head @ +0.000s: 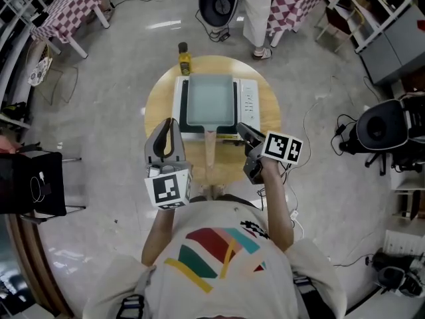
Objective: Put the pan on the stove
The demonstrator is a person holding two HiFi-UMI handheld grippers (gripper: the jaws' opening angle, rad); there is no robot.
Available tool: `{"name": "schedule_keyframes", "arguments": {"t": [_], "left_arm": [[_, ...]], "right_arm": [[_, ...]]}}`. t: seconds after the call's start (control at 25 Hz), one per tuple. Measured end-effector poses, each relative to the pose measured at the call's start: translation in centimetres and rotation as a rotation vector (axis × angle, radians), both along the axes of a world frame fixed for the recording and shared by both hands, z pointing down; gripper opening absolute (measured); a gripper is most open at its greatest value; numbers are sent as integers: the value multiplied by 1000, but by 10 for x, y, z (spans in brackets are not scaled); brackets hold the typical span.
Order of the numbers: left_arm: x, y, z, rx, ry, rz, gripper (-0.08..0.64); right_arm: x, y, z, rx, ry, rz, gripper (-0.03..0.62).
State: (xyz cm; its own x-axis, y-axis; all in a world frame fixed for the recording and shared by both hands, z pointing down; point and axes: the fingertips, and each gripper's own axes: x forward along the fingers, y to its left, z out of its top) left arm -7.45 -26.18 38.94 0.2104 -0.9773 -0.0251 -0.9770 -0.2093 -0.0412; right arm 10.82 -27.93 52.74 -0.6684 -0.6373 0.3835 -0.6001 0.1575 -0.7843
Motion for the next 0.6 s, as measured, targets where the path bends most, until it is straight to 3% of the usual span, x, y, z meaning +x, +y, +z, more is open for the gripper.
{"name": "schedule_keyframes", "arguments": {"t": [0.16,0.36,0.48,0.6], "left_arm": [[-3,2,-17,10,31,-6,18],[-2,4,-51,56,47,-7,18],[0,6,-62,86,49,1,18],[4,8,-68,102,50,13,18]], "right_arm": [[6,-9,-47,163,159,28,20],[13,-10,-103,463,451,130,18],[6,-4,-127,642,624,143,15],[-4,3,-139,733,698,154,14]]}}
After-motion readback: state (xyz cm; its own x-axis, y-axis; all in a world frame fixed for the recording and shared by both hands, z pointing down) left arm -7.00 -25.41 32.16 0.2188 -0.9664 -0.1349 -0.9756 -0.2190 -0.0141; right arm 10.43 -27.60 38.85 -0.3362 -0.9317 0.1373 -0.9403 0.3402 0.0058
